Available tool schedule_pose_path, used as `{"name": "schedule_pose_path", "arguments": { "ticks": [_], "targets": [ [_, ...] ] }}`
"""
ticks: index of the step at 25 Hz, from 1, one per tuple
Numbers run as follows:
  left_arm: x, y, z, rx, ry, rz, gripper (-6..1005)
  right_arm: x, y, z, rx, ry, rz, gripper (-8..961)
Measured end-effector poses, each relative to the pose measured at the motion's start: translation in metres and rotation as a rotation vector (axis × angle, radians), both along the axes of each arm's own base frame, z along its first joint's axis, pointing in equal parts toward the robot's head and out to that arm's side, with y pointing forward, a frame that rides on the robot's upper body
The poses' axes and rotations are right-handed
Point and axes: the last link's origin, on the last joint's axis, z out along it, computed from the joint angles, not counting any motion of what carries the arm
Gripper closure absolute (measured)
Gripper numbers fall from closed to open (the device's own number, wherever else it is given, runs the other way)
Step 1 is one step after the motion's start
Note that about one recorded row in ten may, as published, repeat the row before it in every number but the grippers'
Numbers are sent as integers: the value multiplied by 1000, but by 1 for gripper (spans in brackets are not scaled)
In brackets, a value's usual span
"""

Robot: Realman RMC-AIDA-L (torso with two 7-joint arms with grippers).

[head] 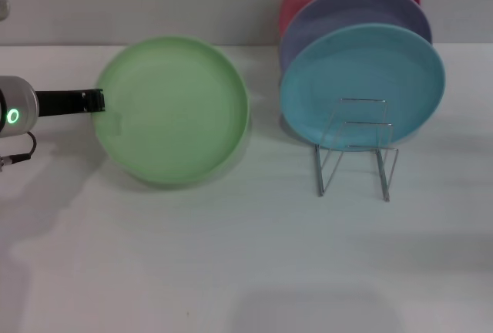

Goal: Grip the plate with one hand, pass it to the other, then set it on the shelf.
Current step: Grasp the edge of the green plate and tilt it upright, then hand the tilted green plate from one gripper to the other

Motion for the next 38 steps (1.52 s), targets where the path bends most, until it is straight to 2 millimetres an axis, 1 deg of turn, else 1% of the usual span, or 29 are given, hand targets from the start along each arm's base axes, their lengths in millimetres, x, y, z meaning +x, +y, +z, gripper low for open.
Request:
{"name": "schedule_pose_path", "arguments": {
  "ticks": [4, 6, 7, 9, 10, 12, 16, 17, 18, 19, 21, 22, 24, 26, 27, 28, 30, 32, 33, 36, 37, 38],
  "targets": [
    [-2, -1, 1, 68, -21, -56, 966, -1, 1, 0, 0, 0, 2, 388],
    [-5, -2, 2, 124, -42, -93, 966, -1, 3, 1, -1, -2, 2, 388],
    [-7, -4, 4, 184, -53, -124, 966, -1, 5, 1, -5, -1, -3, 388],
    [-8, -5, 4, 211, -53, -140, 966, -1, 7, 1, -8, 0, -9, 388],
    [-9, -8, 1, 257, -50, -168, 966, 1, 9, 2, -15, 2, -20, 388],
    [-9, -9, -1, 284, -44, -184, 966, 1, 11, 2, -19, 4, -27, 388],
    [-12, -13, -15, 367, 5, -223, 966, 1, 12, 2, -19, 4, -26, 388],
    [-12, -13, -15, 367, 5, -223, 966, 0, 12, 0, -20, 5, -27, 388],
    [-14, -15, -20, 426, 23, -237, 966, 0, 12, 0, -20, 5, -27, 388],
    [-13, -19, -26, 459, 29, -252, 966, 0, 12, -1, -20, 6, -27, 388],
    [-12, -23, -30, 510, 34, -274, 966, 0, 11, -2, -21, 6, -28, 389],
    [-11, -29, -34, 567, 35, -304, 966, 1, 10, -2, -21, 6, -31, 389],
    [-12, -32, -35, 593, 35, -317, 965, 2, 9, -2, -22, 7, -35, 391],
    [-15, -39, -39, 635, 27, -341, 965, 2, 9, -2, -22, 8, -36, 393],
    [-18, -45, -42, 681, 4, -381, 965, 3, 8, -3, -23, 9, -38, 393],
    [-18, -45, -42, 681, 4, -381, 965, 3, 8, -3, -23, 9, -38, 394],
    [-23, -53, -45, 719, -20, -427, 965, 3, 7, -4, -24, 11, -40, 396],
    [-30, -64, -47, 760, -87, -503, 965, 3, 4, -6, -27, 15, -35, 398],
    [-30, -64, -47, 760, -87, -503, 965, 3, 4, -6, -27, 15, -35, 399],
    [-39, -75, -45, 783, -136, -549, 965, 3, 0, -11, -39, 15, -29, 402],
    [-44, -84, -46, 781, -133, -578, 965, 4, -5, -17, -55, 26, -25, 402],
    [-44, -84, -46, 781, -133, -578, 965, 4, -5, -17, -55, 26, -25, 403]
  ]
}}
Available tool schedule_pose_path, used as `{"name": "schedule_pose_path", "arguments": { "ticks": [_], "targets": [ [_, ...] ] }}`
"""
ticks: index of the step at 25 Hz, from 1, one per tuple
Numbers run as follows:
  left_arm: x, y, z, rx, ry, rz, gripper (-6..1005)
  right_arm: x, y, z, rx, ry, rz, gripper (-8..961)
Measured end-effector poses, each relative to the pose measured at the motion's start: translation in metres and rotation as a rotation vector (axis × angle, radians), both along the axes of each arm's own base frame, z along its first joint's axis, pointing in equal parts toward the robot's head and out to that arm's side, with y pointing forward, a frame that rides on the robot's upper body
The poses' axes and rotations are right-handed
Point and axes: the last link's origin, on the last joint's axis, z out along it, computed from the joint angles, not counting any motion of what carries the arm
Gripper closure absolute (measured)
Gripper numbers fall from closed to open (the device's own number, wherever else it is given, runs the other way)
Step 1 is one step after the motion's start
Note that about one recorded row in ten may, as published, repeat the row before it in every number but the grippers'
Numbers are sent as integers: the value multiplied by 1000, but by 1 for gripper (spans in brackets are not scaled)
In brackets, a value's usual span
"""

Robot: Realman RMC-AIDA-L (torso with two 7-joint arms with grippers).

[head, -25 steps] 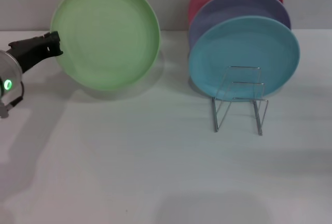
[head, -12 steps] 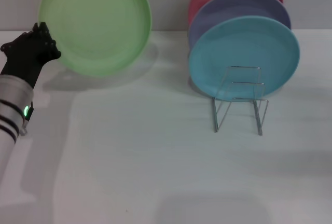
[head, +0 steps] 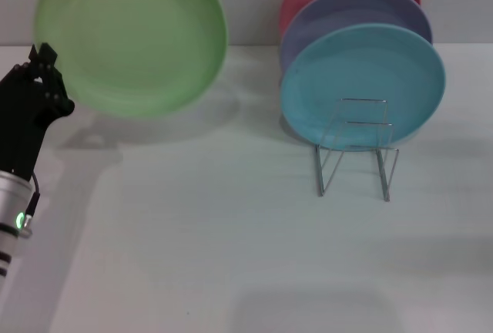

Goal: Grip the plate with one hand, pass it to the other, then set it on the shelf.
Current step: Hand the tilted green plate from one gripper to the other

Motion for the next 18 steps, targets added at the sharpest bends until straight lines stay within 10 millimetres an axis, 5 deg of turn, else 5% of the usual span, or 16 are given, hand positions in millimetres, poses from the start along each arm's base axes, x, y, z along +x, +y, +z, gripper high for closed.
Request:
{"name": "schedule_pose_path", "arguments": {
  "ticks": [9, 18],
  "targets": [
    [-10, -33, -9, 12, 105, 0, 965, -10, -26, -35, -114, 25, 98, 411],
    [-6, -41, -13, 33, 169, -35, 965, -26, -44, -76, -193, 42, 123, 419]
  ]
}}
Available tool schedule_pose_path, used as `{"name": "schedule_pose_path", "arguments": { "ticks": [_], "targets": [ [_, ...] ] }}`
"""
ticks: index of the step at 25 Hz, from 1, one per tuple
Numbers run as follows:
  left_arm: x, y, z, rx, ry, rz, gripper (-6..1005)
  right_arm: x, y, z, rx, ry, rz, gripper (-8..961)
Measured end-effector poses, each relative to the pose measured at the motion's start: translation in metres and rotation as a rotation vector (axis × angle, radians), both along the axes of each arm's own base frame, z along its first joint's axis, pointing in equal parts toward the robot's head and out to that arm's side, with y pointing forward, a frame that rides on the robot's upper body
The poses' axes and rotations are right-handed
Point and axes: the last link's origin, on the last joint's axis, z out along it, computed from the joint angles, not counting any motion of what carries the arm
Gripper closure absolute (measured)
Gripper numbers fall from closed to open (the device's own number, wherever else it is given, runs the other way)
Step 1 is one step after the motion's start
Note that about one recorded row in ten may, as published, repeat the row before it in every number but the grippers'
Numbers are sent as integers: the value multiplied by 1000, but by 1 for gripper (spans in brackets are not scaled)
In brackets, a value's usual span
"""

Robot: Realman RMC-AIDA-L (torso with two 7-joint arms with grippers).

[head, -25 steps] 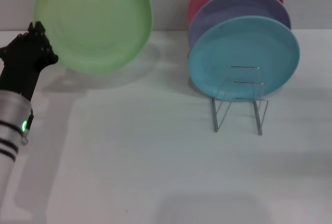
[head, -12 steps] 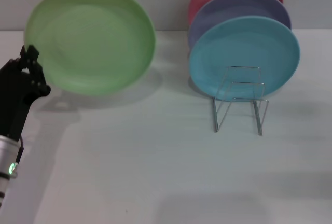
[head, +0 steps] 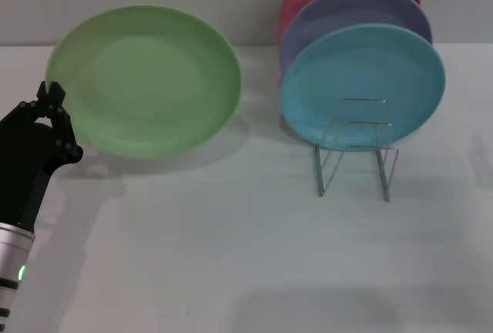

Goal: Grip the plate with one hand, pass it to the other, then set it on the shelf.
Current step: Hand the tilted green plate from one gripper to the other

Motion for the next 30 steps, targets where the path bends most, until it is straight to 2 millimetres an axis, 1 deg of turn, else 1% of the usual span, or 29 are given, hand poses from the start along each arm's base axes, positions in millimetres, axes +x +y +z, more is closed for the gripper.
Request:
{"name": "schedule_pose_path", "arguments": {
  "ticks": [1, 2, 4, 5, 6, 7, 10, 11, 12, 13, 15, 16, 17, 20, 21, 23, 30],
  "targets": [
    [0, 0, 0, 0, -1, -2, 965, -5, -4, -10, -14, 16, -3, 420],
    [0, 0, 0, 0, -1, -2, 965, -5, -4, -10, -14, 16, -3, 421],
    [0, 1, 0, -6, 1, -6, 965, -11, -7, -20, -26, 22, -3, 423],
    [1, 1, -1, -10, 3, -10, 965, -16, -9, -26, -33, 25, 0, 424],
    [2, 2, -2, -18, 9, -18, 965, -25, -12, -35, -46, 28, 12, 425],
    [2, 2, -2, -18, 9, -18, 965, -25, -12, -35, -46, 28, 12, 426],
    [4, 4, -3, -21, 15, -25, 965, -38, -14, -46, -61, 29, 33, 428],
    [4, 5, -3, -20, 17, -25, 965, -48, -13, -52, -73, 37, 56, 429],
    [4, 5, -3, -20, 17, -25, 966, -53, -12, -54, -79, 39, 67, 430],
    [4, 5, -3, -19, 18, -26, 966, -53, -12, -54, -79, 39, 67, 431],
    [4, 5, -2, -17, 19, -28, 966, -63, -10, -60, -94, 43, 92, 433],
    [4, 5, -2, -16, 22, -30, 966, -73, -8, -66, -106, 46, 108, 434],
    [4, 5, -2, -16, 22, -30, 966, -73, -8, -66, -106, 46, 108, 435],
    [4, 7, -1, -14, 23, -30, 966, -86, -7, -74, -120, 42, 115, 437],
    [5, 8, 0, -13, 23, -32, 966, -94, -5, -80, -138, 44, 116, 438],
    [5, 8, 0, -13, 23, -34, 966, -98, -3, -84, -150, 44, 117, 440],
    [8, 8, -4, -24, 21, -38, 965, -122, 8, -113, -312, 11, 146, 446]
  ]
}}
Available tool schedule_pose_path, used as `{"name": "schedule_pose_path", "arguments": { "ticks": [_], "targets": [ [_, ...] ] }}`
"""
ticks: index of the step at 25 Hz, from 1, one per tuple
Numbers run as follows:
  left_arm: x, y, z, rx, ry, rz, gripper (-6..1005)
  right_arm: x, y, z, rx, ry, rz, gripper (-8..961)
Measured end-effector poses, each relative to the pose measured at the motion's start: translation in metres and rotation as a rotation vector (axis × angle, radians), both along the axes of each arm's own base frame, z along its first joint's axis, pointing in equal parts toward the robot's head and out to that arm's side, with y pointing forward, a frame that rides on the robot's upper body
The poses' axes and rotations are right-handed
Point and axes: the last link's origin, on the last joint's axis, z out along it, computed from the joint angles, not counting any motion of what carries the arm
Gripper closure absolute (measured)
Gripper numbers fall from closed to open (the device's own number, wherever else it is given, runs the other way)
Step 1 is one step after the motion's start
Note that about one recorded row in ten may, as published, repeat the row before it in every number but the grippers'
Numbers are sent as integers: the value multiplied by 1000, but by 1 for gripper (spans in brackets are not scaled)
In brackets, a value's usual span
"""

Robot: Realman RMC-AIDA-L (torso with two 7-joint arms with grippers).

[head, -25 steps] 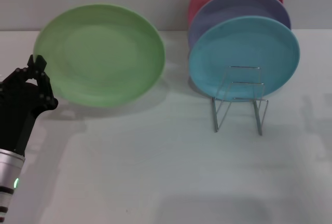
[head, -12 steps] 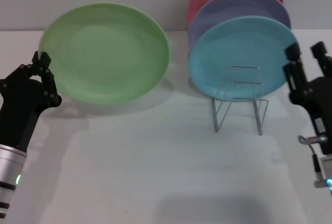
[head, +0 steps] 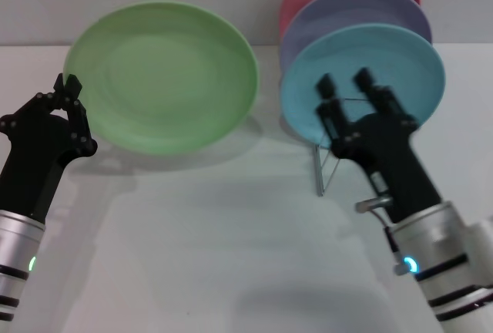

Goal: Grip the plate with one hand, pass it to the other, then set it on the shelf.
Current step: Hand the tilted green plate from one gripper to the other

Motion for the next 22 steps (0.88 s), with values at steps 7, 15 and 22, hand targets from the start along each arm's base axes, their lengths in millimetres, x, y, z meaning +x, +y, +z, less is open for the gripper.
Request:
{"name": "schedule_pose_path", "arguments": {
  "ticks": [7, 15, 22],
  "targets": [
    [1, -1, -3, 4, 10, 15, 966, -11, 6, -18, -123, -58, 42, 453],
    [5, -5, -9, 29, 46, 30, 966, -16, 14, -29, -182, -73, 14, 460],
    [5, -7, -9, 28, 55, 26, 965, -17, 23, -32, -207, -86, -12, 466]
  ]
}}
